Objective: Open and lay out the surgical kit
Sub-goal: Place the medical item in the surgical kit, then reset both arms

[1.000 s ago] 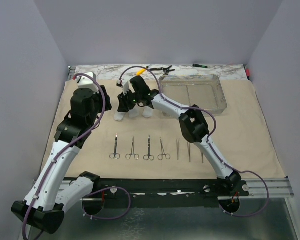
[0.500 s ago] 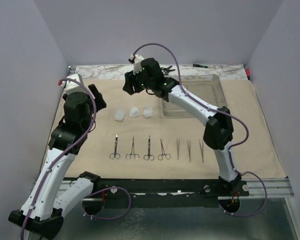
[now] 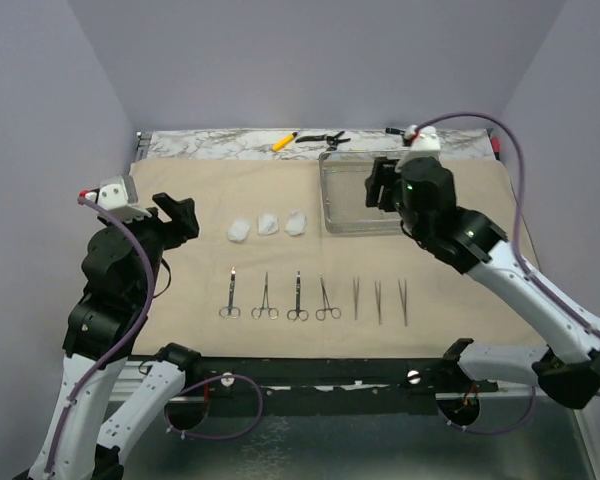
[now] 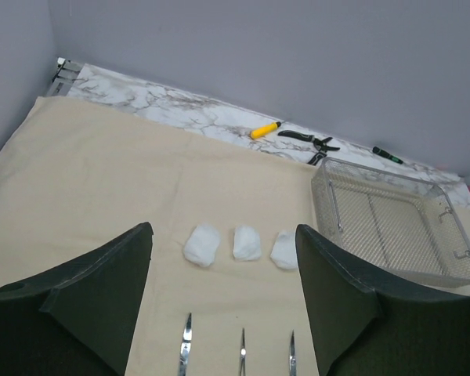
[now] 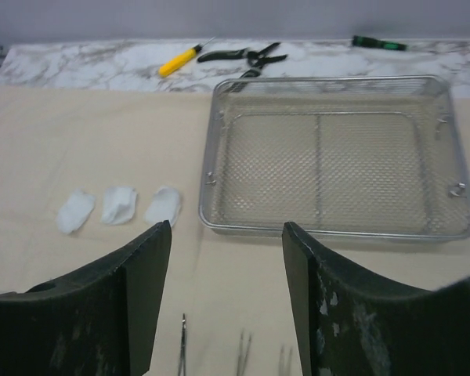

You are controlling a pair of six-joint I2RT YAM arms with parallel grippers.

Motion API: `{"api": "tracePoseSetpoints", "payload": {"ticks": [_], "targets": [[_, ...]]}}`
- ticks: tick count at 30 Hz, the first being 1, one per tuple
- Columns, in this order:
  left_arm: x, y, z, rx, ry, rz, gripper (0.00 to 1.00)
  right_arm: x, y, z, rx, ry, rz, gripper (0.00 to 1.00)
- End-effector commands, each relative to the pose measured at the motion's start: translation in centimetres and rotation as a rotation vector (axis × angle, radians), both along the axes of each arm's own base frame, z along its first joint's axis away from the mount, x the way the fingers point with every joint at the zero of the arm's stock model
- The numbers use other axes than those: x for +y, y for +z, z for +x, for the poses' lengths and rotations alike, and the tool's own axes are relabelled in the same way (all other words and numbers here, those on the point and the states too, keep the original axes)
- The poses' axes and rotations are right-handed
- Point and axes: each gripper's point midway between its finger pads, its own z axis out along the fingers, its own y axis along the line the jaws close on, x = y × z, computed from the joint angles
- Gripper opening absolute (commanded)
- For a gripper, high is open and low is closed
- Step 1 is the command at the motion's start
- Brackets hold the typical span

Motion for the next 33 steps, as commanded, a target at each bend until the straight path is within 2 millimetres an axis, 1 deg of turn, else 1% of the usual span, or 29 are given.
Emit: {"api": "tracePoseSetpoints", "payload": {"ticks": [1,3,7,9,11,15,19,21,26,33], "targets": [[0.4,0.4,-2.0,-0.022,-0.025,0.024,0.76,-9.7,2.6,-4.1,-0.071,-0.295,-0.022,0.65],[1.0,0.8,-2.6,-0.029,-0.002,0.023,0.76,-12.4,3.6,-6.1,-0.108,-0.323,-0.034,0.68],[1.9,2.1,-3.8,-0.058,0.020,0.023,0.77,-17.1,6.5,-9.5,-0.201,-0.374,-0.042,0.75],[2.3,3.0,-4.5,-0.087,0.025,0.019,0.77,-18.8,8.0,-11.0,-0.237,-0.387,-0.027,0.77],[2.8,3.9,-5.1,-0.112,0.037,0.022,0.77,-20.0,9.0,-12.0,-0.256,-0.398,-0.015,0.80],[3.7,5.0,-6.0,-0.127,0.069,0.038,0.77,-21.0,9.9,-13.2,-0.261,-0.399,-0.008,0.88],[4.4,5.8,-6.5,-0.136,0.092,0.047,0.77,-21.1,10.6,-13.6,-0.269,-0.380,0.011,0.92],[4.7,6.2,-6.9,-0.147,0.105,0.049,0.77,-21.1,11.1,-13.8,-0.282,-0.369,0.030,0.99],[5.5,7.2,-7.7,-0.176,0.136,0.031,0.77,-21.0,12.0,-14.0,-0.313,-0.353,0.067,1.00],[6.1,7.2,-8.5,-0.192,0.155,0.026,0.77,-20.9,12.4,-13.9,-0.326,-0.357,0.085,1.00]]}}
